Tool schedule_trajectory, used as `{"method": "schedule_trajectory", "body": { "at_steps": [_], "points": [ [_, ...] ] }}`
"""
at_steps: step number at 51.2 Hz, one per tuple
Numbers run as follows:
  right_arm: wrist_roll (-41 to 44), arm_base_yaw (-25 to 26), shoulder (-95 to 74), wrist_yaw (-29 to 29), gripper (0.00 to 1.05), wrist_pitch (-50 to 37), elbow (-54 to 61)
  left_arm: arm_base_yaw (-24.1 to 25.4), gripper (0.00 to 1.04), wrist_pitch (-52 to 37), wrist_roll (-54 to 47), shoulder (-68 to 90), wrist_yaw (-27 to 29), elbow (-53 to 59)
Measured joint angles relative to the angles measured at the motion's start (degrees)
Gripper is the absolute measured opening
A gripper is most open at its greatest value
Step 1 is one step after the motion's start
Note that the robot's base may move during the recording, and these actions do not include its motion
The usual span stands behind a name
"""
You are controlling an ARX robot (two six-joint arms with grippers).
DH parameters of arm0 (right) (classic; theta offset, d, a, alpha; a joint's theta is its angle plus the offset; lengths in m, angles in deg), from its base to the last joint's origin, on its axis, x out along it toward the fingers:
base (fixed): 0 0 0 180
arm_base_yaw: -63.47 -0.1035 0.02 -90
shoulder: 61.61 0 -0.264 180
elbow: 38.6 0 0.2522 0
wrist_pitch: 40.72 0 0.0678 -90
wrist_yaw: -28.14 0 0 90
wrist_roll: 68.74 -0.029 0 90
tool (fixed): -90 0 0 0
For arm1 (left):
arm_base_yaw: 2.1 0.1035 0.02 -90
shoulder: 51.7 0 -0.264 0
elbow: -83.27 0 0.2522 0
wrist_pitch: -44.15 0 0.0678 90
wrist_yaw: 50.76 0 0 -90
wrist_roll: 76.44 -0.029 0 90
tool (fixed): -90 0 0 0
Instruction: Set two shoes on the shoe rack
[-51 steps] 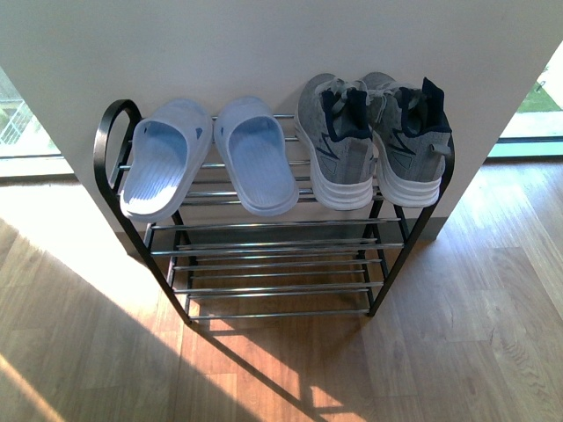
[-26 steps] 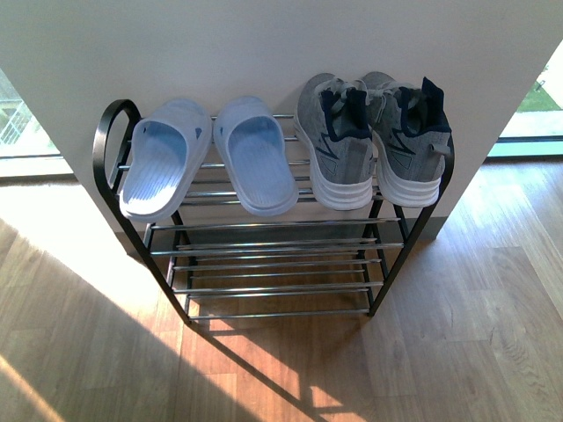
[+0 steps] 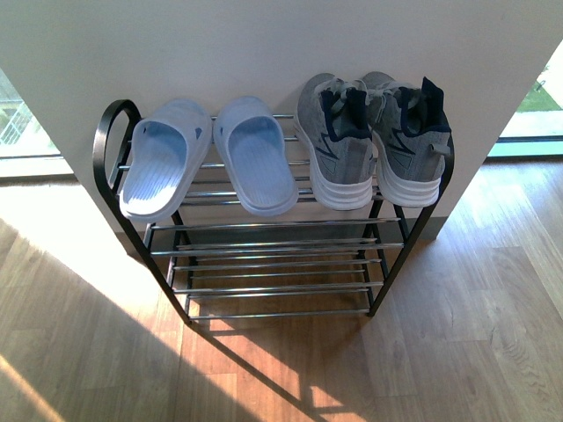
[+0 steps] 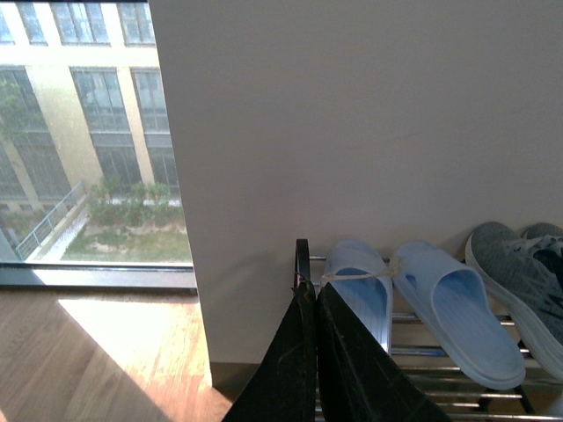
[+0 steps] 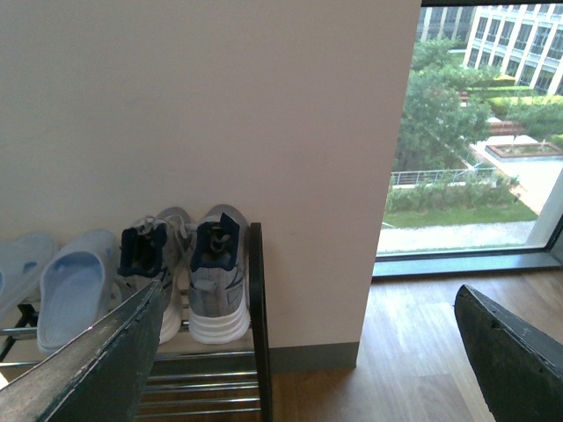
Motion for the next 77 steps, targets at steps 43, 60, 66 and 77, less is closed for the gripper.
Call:
{"method": "schedule_trajectory", "body": {
  "at_steps": [43, 60, 66, 77],
  "points": [
    [0.0, 0.0, 0.0, 0.0, 0.96, 0.0, 0.0, 0.0, 0.01, 23.0, 0.0, -24.2, 0.0, 0.7],
    [0.0, 0.0, 0.0, 0.0, 0.96, 0.0, 0.0, 0.0, 0.01, 34.6, 0.0, -34.6, 0.0, 0.7],
    [0.0, 0.0, 0.0, 0.0, 0.96, 0.0, 0.0, 0.0, 0.17, 34.6, 0.0, -34.6, 0.0, 0.7],
    [0.0, 0.0, 0.0, 0.0, 0.96, 0.0, 0.0, 0.0, 0.51, 34.6, 0.0, -34.6, 0.0, 0.7]
  ]
}}
